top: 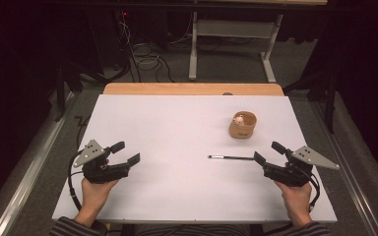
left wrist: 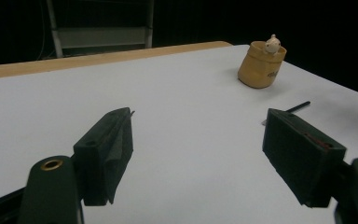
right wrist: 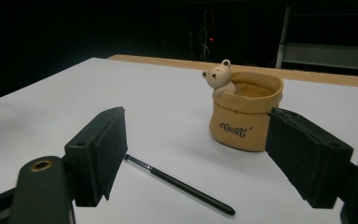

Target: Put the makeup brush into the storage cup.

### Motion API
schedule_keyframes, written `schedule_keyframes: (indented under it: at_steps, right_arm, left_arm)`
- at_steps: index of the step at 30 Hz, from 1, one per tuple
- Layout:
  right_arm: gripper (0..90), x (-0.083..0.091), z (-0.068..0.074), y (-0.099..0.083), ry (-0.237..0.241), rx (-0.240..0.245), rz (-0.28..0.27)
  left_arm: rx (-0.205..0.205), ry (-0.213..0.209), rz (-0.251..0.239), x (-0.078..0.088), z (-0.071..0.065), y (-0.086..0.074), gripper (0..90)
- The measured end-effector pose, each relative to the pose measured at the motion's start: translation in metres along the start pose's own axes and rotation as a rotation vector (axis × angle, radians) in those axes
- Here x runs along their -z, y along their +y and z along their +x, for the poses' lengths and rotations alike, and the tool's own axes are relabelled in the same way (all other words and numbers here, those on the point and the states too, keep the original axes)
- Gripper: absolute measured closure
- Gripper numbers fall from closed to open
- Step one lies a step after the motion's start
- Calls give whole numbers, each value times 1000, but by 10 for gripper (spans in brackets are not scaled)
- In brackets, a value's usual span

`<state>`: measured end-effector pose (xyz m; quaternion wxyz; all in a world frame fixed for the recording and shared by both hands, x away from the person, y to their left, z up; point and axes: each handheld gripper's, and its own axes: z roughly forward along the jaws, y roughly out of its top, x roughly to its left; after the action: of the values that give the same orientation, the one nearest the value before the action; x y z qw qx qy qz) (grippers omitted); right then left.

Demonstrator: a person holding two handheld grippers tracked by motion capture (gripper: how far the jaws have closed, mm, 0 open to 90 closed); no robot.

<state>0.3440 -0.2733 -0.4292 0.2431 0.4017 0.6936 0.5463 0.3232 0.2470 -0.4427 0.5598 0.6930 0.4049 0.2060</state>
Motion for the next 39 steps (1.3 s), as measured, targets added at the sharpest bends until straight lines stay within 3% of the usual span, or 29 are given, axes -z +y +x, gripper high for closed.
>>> schedule_keyframes:
  at_steps: [39]
  right_arm:
    - [240, -46, 5, 44, 19, 35, -20]
  left_arm:
    - [0, -1, 6, -1, 0, -1, 249]
